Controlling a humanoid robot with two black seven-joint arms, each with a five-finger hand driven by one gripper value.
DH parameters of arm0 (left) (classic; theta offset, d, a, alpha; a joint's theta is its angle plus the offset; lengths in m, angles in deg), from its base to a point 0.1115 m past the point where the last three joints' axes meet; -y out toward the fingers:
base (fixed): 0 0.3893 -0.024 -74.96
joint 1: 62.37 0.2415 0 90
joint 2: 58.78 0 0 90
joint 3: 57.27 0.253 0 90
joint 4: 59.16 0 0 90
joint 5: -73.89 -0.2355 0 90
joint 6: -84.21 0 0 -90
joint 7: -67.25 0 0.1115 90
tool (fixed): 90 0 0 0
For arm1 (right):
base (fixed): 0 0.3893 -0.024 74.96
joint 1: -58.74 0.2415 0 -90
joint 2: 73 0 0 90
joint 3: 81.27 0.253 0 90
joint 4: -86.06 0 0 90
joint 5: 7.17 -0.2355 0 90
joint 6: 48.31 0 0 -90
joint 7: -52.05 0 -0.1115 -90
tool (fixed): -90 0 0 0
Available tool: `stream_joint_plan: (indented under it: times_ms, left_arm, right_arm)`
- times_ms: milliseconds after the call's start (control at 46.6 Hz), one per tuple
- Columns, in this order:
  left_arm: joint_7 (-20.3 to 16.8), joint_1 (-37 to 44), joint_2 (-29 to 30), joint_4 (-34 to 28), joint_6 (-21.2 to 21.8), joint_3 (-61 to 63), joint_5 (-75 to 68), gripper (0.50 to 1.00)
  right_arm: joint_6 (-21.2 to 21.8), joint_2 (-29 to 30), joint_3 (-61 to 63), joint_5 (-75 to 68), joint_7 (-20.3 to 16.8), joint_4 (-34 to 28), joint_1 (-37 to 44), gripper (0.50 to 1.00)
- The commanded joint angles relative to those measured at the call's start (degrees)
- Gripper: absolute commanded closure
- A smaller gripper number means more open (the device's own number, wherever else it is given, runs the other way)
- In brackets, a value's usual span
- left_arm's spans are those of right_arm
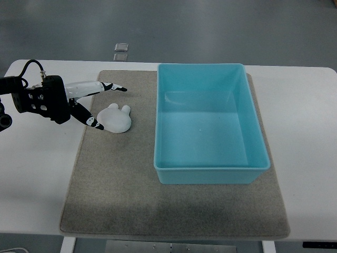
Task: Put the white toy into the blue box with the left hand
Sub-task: 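Lower the left hand onto the white rabbit toy and close fingers, then lift the white rabbit toy off the mat with the left hand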
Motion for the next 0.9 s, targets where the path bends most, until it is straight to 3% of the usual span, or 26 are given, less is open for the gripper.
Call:
stream_joint_plan:
  times_ms: [0,279,472,880]
  left_arm:
    - [0.1,0.1,-0.8,-0.4,0.0,0.1,-1.7,0.516]
    - [0.2,0.7,-3.3,-0.9,0.2,1.3,-3.4,0.538]
    - [0.3,0.3,-3.4,-2.2,0.2,1.7,-6.4,0.709]
    - [0.3,0.0,-4.0,-2.3,0.2,1.7,-6.4,1.0]
  right_arm:
    - [0.0,0.0,0.0,0.0,0.0,0.0,0.1,0.564]
    - [0.0,0.0,0.0,0.0,0.0,0.0,0.0,0.564]
    - [0.0,0.0,0.0,0.0,0.0,0.0,0.0,0.564]
    - [0.0,0.0,0.0,0.0,0.0,0.0,0.1,0.564]
